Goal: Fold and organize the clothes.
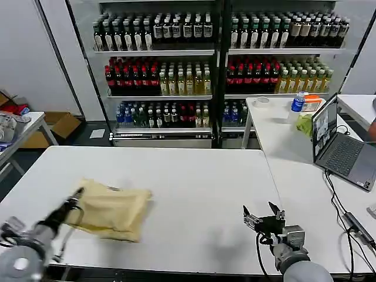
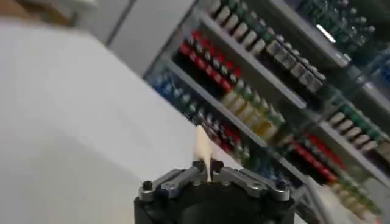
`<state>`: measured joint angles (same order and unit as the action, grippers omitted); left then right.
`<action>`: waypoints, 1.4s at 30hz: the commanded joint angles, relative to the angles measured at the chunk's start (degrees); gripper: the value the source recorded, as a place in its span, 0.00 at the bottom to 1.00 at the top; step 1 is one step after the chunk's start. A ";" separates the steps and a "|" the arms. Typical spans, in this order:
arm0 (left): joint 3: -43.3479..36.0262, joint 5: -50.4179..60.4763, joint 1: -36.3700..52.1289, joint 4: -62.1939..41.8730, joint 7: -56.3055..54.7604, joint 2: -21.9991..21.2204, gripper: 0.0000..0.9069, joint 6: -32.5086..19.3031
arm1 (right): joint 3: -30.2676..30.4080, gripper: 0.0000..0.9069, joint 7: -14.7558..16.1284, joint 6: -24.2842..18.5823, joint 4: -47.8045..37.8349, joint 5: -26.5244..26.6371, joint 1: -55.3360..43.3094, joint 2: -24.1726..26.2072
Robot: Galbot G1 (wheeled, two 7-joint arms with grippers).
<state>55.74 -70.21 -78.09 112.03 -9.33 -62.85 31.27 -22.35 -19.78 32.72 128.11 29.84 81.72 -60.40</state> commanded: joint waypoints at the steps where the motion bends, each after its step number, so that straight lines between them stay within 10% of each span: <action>1: 17.25 3.93 -1.20 -0.77 1.63 22.35 0.01 1.82 | 0.74 1.00 0.06 -0.18 -0.02 -0.14 -0.06 -0.81; 18: -23.09 47.23 -2.68 6.32 -0.94 -3.49 0.01 -5.63 | -0.53 1.00 -0.03 -0.16 0.91 -2.11 2.37 -2.13; 42: -44.80 42.96 10.26 -0.21 -6.17 -16.35 0.01 -3.08 | -0.27 1.00 0.08 -0.03 -0.08 -2.77 1.79 -2.86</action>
<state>22.34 -25.91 -75.39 116.62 -13.91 -72.66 28.43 -22.68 -19.75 32.61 128.46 27.08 83.89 -63.25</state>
